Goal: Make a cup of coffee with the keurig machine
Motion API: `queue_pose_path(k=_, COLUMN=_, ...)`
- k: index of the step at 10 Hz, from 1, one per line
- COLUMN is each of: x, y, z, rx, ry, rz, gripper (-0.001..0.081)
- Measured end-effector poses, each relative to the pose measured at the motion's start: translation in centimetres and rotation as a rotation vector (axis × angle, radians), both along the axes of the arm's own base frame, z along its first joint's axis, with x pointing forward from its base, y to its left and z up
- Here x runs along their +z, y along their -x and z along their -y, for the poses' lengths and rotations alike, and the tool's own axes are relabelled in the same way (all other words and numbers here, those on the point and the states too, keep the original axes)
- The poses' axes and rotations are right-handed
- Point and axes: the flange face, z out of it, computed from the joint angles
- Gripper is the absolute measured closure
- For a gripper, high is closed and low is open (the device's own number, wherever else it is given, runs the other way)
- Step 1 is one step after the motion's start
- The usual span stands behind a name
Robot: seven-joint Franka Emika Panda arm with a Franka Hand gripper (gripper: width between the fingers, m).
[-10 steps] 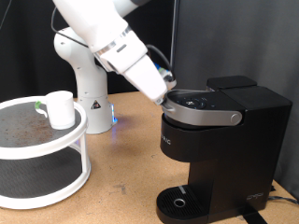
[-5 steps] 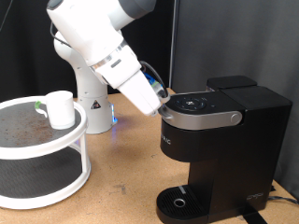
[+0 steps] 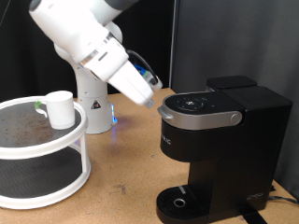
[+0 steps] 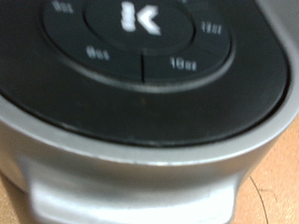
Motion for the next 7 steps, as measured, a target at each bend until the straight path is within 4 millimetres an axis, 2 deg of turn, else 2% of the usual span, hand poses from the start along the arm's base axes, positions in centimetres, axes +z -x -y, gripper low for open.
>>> queue_pose_path(k=3, x=2.8, y=0.5, z=1.1, rx=0.055, ry=-0.056, rz=-0.007, gripper=0.0803)
queue_pose_path(k=5, x=2.2, y=0.8, z=1.3, rx=0.043, ry=-0.037, rz=-0.049, gripper=0.0803)
queue_pose_path(k=7, x=1.4, y=2.5, z=1.8, rx=0.048, ry=-0.034, rz=-0.228, gripper=0.0803)
